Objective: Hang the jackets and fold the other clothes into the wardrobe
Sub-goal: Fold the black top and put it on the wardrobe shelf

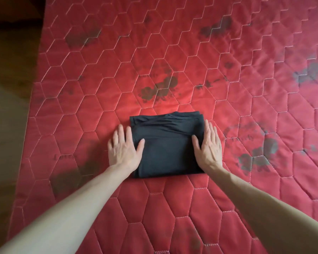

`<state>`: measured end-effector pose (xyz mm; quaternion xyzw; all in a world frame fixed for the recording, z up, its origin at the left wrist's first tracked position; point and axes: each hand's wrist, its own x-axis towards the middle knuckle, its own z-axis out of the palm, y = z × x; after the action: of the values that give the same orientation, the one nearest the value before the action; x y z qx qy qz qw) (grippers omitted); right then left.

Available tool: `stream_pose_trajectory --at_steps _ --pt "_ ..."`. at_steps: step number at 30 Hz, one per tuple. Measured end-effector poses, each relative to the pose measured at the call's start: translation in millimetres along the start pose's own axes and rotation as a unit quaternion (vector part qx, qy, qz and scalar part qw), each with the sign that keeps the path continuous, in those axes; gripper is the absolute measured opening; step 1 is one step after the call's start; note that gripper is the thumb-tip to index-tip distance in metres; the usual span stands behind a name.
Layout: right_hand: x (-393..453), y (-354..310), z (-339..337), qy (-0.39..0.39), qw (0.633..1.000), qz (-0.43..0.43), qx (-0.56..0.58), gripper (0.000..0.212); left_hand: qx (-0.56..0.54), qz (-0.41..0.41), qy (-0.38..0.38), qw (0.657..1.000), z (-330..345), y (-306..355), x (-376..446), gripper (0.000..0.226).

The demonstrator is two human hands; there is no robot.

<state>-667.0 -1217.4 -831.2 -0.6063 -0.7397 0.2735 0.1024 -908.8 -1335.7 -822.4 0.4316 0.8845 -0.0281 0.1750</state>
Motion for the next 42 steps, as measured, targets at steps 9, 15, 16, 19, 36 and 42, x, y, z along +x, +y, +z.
stream_pose_trajectory --at_steps 9,15,16,19,36,42 --pt "-12 -5 -22 -0.067 0.925 0.241 0.286 0.046 -0.304 -0.288 -0.093 0.903 -21 42 -7 0.082" --pt "0 1 -37 -0.24 0.831 0.27 0.422 0.033 -0.473 -0.208 -0.179 0.837 -15 23 -6 0.065" --pt "-1 2 -38 -0.241 0.827 0.272 0.429 0.029 -0.501 -0.209 -0.189 0.818 -16 21 -8 0.062" --pt "-7 0 -45 -0.235 0.822 0.281 0.437 0.022 -0.573 -0.224 -0.21 0.76 -25 18 -18 0.055" --pt "-116 -173 -314 -0.213 0.836 0.133 0.488 0.038 -0.67 -0.17 -0.198 0.695 -328 27 -174 0.044" --pt "-156 -234 -423 -0.278 0.825 0.092 0.483 0.029 -0.721 -0.123 -0.102 0.674 -439 32 -271 0.03"
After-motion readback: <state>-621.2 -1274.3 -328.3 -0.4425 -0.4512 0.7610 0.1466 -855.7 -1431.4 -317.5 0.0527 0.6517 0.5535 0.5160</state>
